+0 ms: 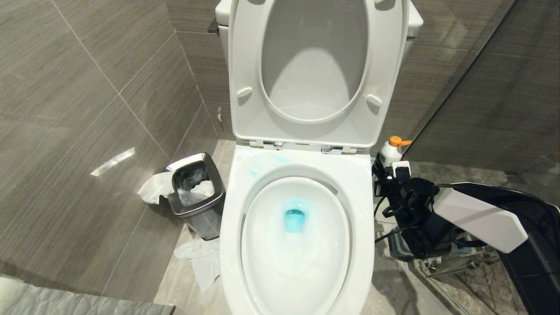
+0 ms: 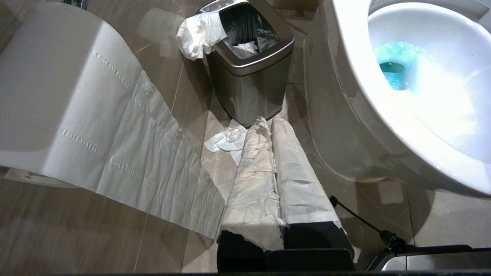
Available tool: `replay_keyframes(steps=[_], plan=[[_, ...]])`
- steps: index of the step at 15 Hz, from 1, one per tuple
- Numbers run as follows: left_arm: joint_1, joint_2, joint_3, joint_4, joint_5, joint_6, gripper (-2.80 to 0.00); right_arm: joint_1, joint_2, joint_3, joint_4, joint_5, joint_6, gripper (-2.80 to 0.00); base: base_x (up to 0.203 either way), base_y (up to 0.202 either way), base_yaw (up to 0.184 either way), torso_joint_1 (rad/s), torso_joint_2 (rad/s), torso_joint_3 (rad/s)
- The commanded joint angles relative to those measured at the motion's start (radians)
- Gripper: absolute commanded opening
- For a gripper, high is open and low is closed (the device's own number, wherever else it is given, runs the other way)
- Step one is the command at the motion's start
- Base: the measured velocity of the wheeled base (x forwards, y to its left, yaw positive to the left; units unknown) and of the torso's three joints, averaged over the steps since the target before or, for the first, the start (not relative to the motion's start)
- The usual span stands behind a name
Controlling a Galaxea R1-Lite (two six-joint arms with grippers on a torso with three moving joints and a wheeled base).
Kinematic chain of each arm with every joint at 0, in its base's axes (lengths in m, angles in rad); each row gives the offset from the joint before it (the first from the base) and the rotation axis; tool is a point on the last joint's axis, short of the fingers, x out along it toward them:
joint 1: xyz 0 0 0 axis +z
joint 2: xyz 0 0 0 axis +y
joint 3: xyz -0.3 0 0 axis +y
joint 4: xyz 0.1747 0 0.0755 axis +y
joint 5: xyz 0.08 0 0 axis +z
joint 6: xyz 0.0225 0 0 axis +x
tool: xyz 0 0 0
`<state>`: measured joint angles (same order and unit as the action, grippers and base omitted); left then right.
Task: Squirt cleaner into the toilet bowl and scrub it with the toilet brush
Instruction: Place the cleaning agent on the floor
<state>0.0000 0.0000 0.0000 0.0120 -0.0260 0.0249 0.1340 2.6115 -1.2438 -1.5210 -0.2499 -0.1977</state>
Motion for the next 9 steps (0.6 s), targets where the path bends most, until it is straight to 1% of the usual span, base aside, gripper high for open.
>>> replay_keyframes(steps=[1, 3, 5, 9], plan=[[0.000, 0.002, 0.002, 0.000, 0.000, 0.000, -2.80, 0.001, 0.027, -0.033, -0.009, -0.006, -0.002, -2.80, 0.000, 0.000, 0.000, 0.000, 0.00, 0.000], [0.000, 0.002, 0.002, 0.000, 0.000, 0.000, -2.80, 0.001, 0.018, -0.032, -0.009, -0.008, -0.003, -2.80, 0.000, 0.000, 0.000, 0.000, 0.00, 0.000], [0.000, 0.002, 0.002, 0.000, 0.000, 0.000, -2.80, 0.002, 0.015, -0.029, -0.009, -0.027, -0.005, -2.80, 0.000, 0.000, 0.000, 0.000, 0.00, 0.000], [0.000, 0.002, 0.002, 0.000, 0.000, 0.001, -2.80, 0.000, 0.029, -0.026, -0.009, -0.028, 0.003, -2.80, 0.000, 0.000, 0.000, 0.000, 0.00, 0.000]])
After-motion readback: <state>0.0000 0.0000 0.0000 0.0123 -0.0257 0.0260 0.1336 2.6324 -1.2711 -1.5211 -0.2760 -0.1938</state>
